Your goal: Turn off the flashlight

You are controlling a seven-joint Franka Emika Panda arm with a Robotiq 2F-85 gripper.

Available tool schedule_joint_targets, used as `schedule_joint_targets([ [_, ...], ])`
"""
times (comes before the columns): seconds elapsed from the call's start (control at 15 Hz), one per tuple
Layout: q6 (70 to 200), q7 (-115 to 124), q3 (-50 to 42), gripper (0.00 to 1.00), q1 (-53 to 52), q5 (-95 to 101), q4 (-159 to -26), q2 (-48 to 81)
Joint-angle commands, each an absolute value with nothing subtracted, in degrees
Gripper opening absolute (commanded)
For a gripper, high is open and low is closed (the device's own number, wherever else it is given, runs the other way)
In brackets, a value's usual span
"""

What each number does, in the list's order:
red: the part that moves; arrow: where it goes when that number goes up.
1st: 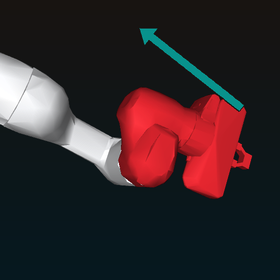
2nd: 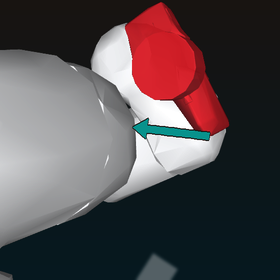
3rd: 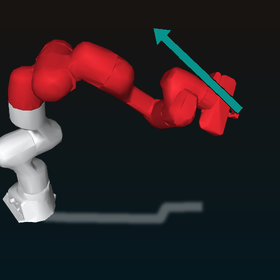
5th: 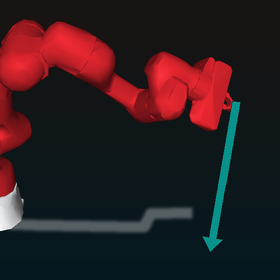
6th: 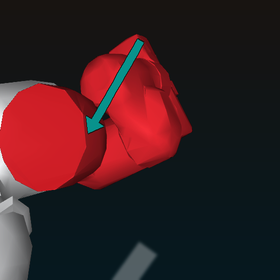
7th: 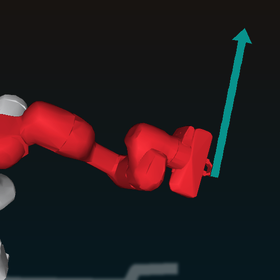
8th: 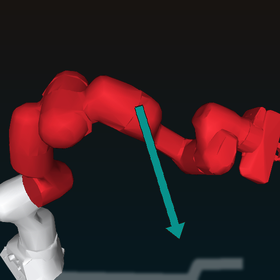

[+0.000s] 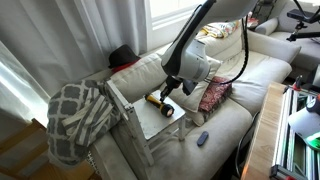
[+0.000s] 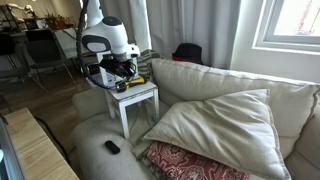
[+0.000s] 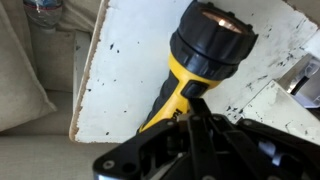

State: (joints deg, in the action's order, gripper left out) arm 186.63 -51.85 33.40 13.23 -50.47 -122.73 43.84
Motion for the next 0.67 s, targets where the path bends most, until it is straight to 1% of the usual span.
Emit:
schedule_joint_targets([
  [0.0, 187.91, -52.95, 35.43, 0.0, 15.63, -50.2, -122.83, 45.24],
  [0.6, 186.89, -52.61, 34.34, 0.0, 14.7, -49.99, -123.15, 45.76],
])
